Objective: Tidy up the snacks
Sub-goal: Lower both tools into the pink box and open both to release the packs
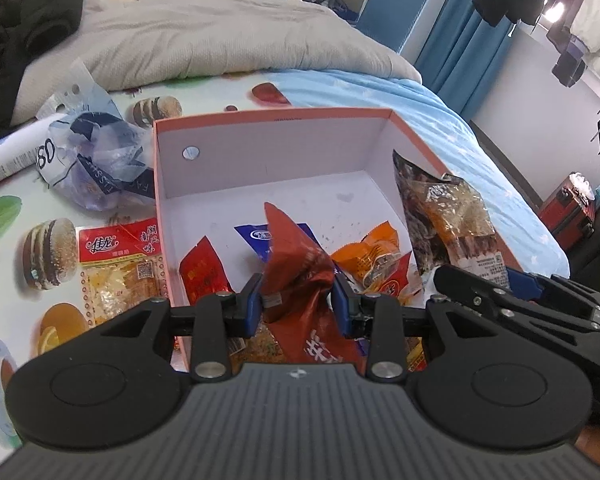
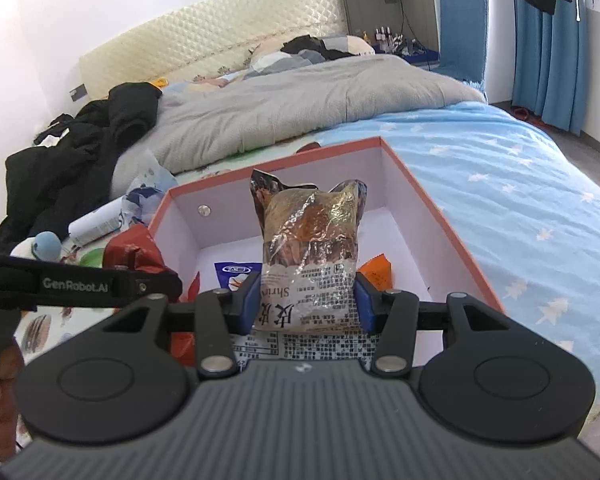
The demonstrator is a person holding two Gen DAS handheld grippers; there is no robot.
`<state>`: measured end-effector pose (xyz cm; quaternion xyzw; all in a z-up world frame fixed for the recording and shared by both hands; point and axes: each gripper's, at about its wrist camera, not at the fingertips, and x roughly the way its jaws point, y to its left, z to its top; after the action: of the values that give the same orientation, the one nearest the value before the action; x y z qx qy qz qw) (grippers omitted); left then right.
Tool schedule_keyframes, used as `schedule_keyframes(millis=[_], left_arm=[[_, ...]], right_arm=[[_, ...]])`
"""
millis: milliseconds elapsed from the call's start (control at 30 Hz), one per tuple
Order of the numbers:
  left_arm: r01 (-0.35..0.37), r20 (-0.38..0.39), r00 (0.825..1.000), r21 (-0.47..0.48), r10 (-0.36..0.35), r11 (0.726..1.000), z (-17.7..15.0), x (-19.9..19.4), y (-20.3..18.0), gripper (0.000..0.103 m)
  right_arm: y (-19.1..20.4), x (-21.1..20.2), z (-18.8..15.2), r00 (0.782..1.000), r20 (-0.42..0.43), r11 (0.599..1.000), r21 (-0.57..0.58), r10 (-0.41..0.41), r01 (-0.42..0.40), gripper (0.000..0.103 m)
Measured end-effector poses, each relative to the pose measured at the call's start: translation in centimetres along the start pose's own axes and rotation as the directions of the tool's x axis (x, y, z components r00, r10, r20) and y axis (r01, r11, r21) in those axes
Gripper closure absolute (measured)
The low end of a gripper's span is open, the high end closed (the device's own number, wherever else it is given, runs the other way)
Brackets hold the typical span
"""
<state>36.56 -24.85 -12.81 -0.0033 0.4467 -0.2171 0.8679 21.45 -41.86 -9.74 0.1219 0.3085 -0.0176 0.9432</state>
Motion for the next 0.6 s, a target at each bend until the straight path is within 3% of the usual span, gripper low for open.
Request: schedule_keyframes(millis=[167,267,333,400,600], left_arm=[[-0.010,0.012,1.000,0.000,0.010,1.000,-0.1,-0.4,0.2,0.061],[-0.002,0.018,1.000,-0.010,0.003,1.000,-0.3,-1.1,0.4,0.055],[-0.004,0.029,1.000,-0.009,0.004,1.000,-0.5,-1.8,0.4,0.054],[-0.005,0.041,0.999,-0.011,0.006,1.000,-0.7,-2.8,0.4,0.054],[-0.010,0.093,0.996,-0.011,0.011,1.000,-1.6,-7.0,0.4,0.053]], right_arm=[[0.2,0.7,-0.1,1.000,-0.008,1.000,-0.014,0.003,-0.003,0.051],[0.1,0.6,-0.1,1.000,-0.022,1.000,0.007,0.012,-0.012,0.047],[0.1,0.7,0.0,0.999,-0.033,1.000,0.010,0.007,-0.007,0.036],[0.2,0.1,0.1,1.000,-0.027,1.000,0.011,-0.003,0.003,0.033],[1.1,-2.5,0.0,1.000,0.007,1.000,0.019,0.010,-0.010,0.033]])
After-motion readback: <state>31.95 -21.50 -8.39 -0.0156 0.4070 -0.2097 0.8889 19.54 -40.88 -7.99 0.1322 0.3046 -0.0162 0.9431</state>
